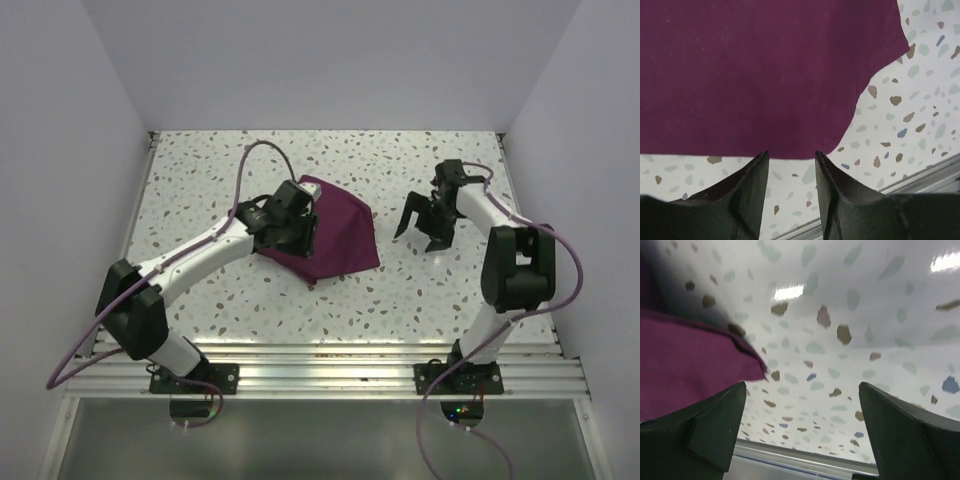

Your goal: Prepare the surgical pack

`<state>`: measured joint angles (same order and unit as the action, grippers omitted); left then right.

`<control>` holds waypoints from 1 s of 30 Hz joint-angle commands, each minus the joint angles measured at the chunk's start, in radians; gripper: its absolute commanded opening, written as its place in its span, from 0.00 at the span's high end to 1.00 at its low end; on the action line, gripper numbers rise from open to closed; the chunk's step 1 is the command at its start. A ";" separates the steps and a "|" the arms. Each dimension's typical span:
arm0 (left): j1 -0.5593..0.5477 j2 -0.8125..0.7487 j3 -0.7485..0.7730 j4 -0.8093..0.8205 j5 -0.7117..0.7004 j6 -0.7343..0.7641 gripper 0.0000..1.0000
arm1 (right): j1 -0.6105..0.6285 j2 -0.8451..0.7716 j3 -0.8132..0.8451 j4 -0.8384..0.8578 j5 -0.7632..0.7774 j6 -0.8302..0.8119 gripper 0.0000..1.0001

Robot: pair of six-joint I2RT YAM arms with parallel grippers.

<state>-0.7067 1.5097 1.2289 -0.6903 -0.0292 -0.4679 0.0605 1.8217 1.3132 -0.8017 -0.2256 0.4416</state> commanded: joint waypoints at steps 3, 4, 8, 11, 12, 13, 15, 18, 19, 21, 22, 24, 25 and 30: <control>-0.082 0.180 0.170 -0.094 -0.153 0.028 0.54 | 0.029 -0.237 -0.204 0.030 -0.086 -0.050 0.01; -0.098 0.205 0.188 -0.106 -0.176 0.026 0.54 | 0.029 -0.268 -0.233 0.038 -0.099 -0.046 0.01; -0.161 0.311 0.306 -0.193 -0.311 0.018 0.53 | 0.027 -0.436 -0.356 0.039 -0.115 -0.043 0.01; -0.192 0.369 0.348 -0.228 -0.366 0.006 0.53 | 0.029 -0.496 -0.406 0.033 -0.113 -0.047 0.01; -0.197 0.392 0.353 -0.236 -0.377 -0.001 0.54 | 0.030 -0.524 -0.417 0.032 -0.115 -0.047 0.01; -0.203 0.402 0.360 -0.242 -0.391 -0.009 0.54 | 0.029 -0.533 -0.428 0.033 -0.118 -0.044 0.01; -0.214 0.417 0.359 -0.247 -0.402 -0.009 0.54 | 0.029 -0.555 -0.457 0.039 -0.129 -0.038 0.01; -0.227 0.443 0.357 -0.253 -0.422 -0.014 0.54 | 0.029 -0.556 -0.488 0.067 -0.149 -0.024 0.01; -0.232 0.448 0.357 -0.255 -0.435 -0.014 0.54 | 0.029 -0.553 -0.493 0.073 -0.150 -0.020 0.01; -0.235 0.463 0.353 -0.252 -0.445 -0.008 0.54 | 0.030 -0.547 -0.496 0.082 -0.155 -0.018 0.01; -0.235 0.469 0.353 -0.252 -0.455 -0.006 0.54 | 0.030 -0.544 -0.494 0.082 -0.156 -0.018 0.01; -0.235 0.483 0.353 -0.250 -0.463 -0.002 0.54 | 0.030 -0.536 -0.489 0.082 -0.155 -0.024 0.01; -0.235 0.486 0.353 -0.249 -0.468 0.002 0.54 | 0.030 -0.529 -0.488 0.084 -0.156 -0.027 0.01; -0.235 0.491 0.351 -0.242 -0.477 0.005 0.59 | 0.035 -0.510 -0.480 0.090 -0.170 -0.024 0.01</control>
<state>-0.9401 1.9862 1.5490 -0.9096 -0.4580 -0.4610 0.0910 1.3014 0.8177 -0.7403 -0.3614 0.4187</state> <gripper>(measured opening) 0.427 0.986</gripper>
